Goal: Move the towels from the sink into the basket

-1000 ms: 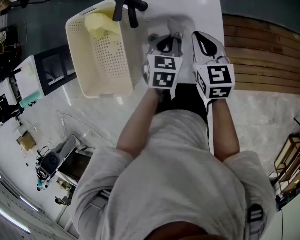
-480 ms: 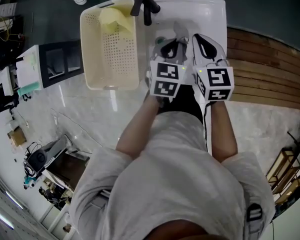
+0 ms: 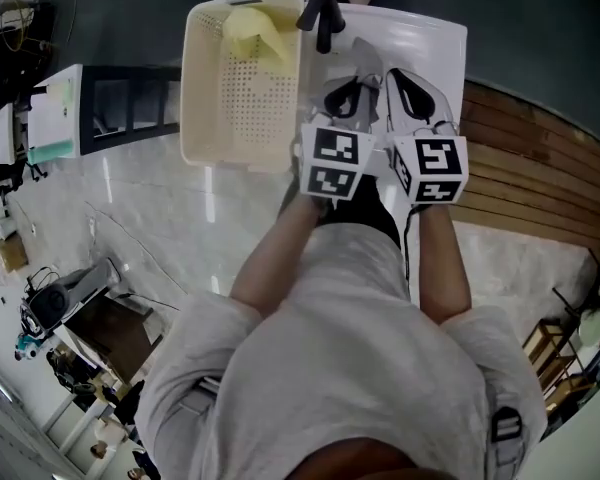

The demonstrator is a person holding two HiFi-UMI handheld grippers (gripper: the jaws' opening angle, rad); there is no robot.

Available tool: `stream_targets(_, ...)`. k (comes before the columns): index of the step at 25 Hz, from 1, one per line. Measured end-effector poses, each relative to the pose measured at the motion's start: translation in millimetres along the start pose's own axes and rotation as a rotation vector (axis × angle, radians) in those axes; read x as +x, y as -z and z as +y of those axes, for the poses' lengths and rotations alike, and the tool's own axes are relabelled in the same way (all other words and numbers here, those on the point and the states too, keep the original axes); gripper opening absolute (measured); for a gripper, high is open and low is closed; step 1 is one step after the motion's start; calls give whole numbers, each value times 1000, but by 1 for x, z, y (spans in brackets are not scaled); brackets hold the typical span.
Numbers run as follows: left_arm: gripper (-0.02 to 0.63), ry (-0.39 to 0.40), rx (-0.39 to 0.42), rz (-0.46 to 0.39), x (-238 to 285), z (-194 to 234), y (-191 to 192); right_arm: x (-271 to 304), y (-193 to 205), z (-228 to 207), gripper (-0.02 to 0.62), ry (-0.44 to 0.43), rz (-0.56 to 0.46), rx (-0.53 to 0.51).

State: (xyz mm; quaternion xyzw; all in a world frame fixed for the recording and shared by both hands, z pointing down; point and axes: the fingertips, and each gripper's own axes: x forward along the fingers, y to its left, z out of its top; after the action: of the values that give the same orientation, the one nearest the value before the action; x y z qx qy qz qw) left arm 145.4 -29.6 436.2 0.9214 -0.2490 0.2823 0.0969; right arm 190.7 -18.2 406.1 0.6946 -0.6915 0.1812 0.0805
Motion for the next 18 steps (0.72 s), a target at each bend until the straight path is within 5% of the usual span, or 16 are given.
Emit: stream_targets(18,28,-164,-135,-62,-65,86,10,46,-22,102,6,-185,15,-95)
